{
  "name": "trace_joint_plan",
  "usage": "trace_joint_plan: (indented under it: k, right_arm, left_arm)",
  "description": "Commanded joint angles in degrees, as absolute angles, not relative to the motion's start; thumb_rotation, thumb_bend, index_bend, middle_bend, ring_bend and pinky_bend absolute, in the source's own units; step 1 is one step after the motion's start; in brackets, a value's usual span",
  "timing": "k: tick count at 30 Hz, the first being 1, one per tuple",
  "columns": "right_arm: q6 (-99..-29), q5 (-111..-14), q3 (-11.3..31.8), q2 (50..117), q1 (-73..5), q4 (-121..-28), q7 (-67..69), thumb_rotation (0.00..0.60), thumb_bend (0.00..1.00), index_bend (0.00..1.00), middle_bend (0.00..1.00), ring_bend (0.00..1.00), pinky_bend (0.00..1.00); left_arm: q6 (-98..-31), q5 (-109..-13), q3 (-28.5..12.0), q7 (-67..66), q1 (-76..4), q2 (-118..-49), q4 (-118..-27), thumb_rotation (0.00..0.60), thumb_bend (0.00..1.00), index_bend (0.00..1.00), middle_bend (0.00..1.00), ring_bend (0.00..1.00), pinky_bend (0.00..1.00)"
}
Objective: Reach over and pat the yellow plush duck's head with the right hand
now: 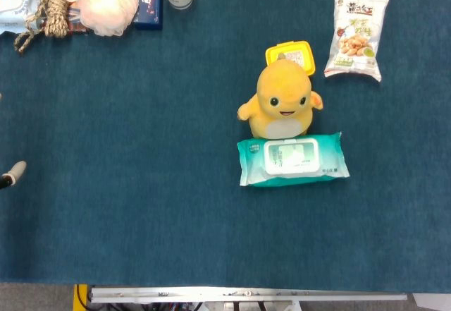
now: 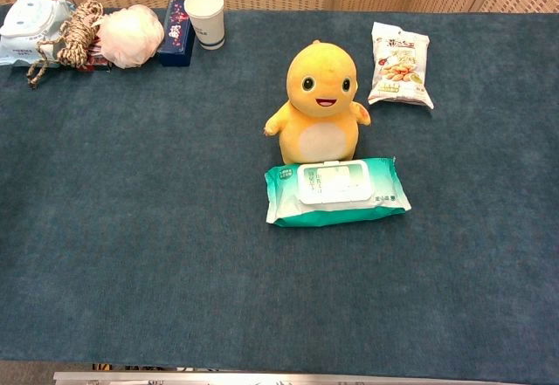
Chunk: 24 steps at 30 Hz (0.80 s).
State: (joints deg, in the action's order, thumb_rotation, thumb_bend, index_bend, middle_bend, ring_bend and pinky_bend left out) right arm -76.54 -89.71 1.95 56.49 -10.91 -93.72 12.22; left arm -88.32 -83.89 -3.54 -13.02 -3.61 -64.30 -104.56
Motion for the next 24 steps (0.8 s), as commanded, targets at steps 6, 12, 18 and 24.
trace_joint_plan:
  k: [6,12,18,24]
  right_arm:
    - [-76.27,-89.86,1.96,56.70,-11.38,-93.45,12.45,0.583,0.00,0.02,0.11,0.00,0.00]
    - [-76.10,-90.37,2.15,56.89,-12.07,-93.58,12.69,0.583,0.00,0.02,0.11,0.00,0.00]
    - [-74.70,-91.46,2.72,57.26,-14.12,-94.41,13.17,0.584,0.00,0.02,0.11,0.00,0.00]
    - [-71.19,-92.77,3.90,57.40,-18.15,-97.56,14.99,0.542,0.00,0.02,0.11,0.00,0.00]
  left_arm:
    - [-88.29,-83.76,-3.59,-13.32,-3.62,-64.40,-104.65,0.600,0.03,0.15,0.07,0.02,0.00]
    - [-88.41,-83.85,-3.62,-13.32,-3.57,-64.26,-104.86,0.600,0.03,0.15,0.07,0.01,0.00]
    - [-88.44,-83.98,-3.58,-13.43,-3.54,-64.19,-105.06,0.600,0.03,0.15,0.07,0.01,0.00]
    - [-88.39,-84.16,-3.49,-13.58,-3.55,-64.17,-105.24,0.600,0.03,0.15,0.07,0.01,0.00]
